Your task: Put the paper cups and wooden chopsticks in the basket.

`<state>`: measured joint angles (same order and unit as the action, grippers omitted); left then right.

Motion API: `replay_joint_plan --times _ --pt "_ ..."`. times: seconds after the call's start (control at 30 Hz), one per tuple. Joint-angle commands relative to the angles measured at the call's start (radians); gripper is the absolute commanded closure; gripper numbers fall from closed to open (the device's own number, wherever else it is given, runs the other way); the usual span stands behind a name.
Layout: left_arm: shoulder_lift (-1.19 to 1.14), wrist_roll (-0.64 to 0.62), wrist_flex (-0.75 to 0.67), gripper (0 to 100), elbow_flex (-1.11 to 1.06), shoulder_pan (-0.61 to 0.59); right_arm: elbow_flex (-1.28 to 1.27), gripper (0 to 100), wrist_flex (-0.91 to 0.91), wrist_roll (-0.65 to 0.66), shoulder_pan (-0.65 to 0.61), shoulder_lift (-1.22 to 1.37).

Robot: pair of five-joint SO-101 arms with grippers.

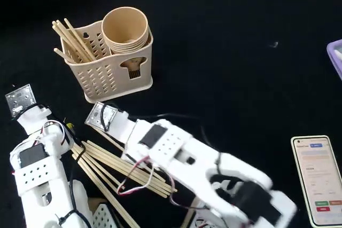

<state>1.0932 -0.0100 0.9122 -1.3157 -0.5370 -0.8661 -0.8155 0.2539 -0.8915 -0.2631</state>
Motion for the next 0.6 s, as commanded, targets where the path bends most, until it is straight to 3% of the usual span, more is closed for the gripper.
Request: replay_joint_plan --times 0.0,0.1,0.2,0.33,0.57 --pt "0.011 -0.011 -0.012 78 0.015 -0.012 0.091 75.2 0.052 0.012 0.061 0.176" --pt "0.011 -0.011 -0.011 78 0.015 -0.012 0.15 81.9 0.011 0.012 0.092 0.246" --pt "0.011 -0.011 -0.011 78 0.015 -0.012 0.174 97.7 -0.044 0.014 0.127 0.268" --pt "0.011 -0.009 -0.009 78 0.015 -0.012 0.182 99.0 -0.133 0.02 0.222 0.22" --pt "0.011 -0.009 -0.011 78 0.015 -0.012 0.16 98.8 -0.339 0.167 0.33 0.002"
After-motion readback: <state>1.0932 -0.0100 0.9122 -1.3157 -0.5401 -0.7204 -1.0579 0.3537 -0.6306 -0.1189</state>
